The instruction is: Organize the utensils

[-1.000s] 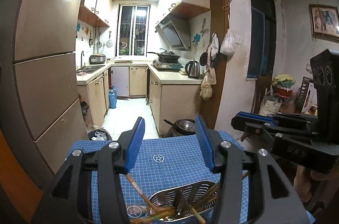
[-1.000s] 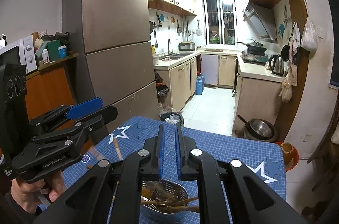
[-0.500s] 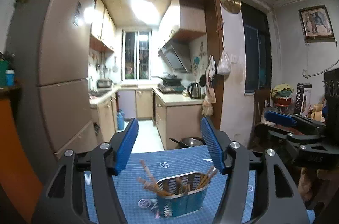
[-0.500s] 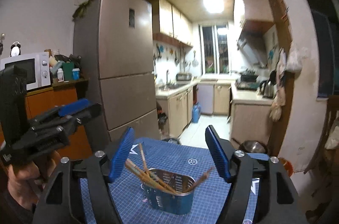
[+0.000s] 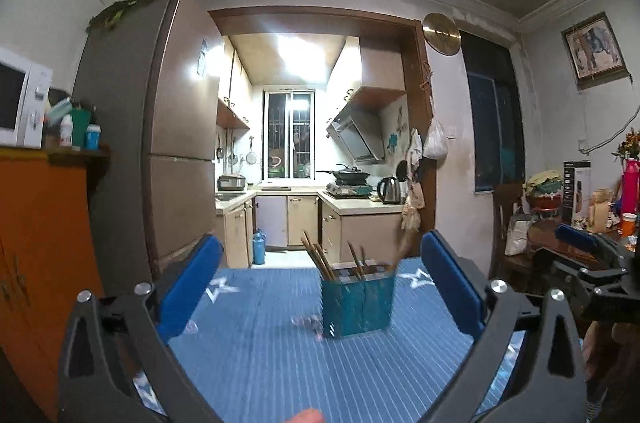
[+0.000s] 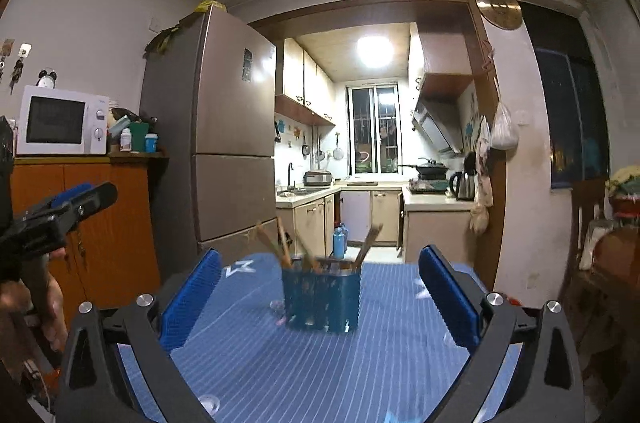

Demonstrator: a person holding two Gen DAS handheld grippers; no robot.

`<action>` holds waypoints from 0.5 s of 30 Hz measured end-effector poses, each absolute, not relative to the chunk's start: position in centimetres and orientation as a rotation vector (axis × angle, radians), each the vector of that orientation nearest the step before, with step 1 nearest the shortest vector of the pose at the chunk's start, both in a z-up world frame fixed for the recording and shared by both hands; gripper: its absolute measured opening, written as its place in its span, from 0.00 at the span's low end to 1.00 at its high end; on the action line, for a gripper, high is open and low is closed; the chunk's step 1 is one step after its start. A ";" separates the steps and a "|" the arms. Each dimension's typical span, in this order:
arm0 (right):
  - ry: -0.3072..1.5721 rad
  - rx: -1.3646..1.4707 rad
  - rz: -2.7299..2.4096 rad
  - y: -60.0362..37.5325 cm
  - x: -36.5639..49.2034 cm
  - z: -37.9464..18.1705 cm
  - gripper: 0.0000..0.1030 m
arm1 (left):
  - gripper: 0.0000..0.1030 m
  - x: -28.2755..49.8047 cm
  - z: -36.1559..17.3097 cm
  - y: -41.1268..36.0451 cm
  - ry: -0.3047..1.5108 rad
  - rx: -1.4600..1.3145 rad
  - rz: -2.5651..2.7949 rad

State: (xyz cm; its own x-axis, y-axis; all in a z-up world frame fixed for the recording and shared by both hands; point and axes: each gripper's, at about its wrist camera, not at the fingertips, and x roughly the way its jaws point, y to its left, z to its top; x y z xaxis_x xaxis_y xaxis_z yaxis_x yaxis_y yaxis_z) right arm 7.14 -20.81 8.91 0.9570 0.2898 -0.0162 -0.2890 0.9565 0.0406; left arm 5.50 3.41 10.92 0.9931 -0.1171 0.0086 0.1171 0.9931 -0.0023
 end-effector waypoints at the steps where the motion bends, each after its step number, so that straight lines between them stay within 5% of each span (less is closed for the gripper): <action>1: 0.017 0.041 0.295 -20.7 6.2 7.9 0.96 | 0.94 5.2 10.1 3.0 -0.003 -0.005 -0.121; 15: 0.084 0.066 0.249 -19.6 1.7 0.3 0.95 | 0.95 1.7 0.7 0.7 0.095 0.013 -0.131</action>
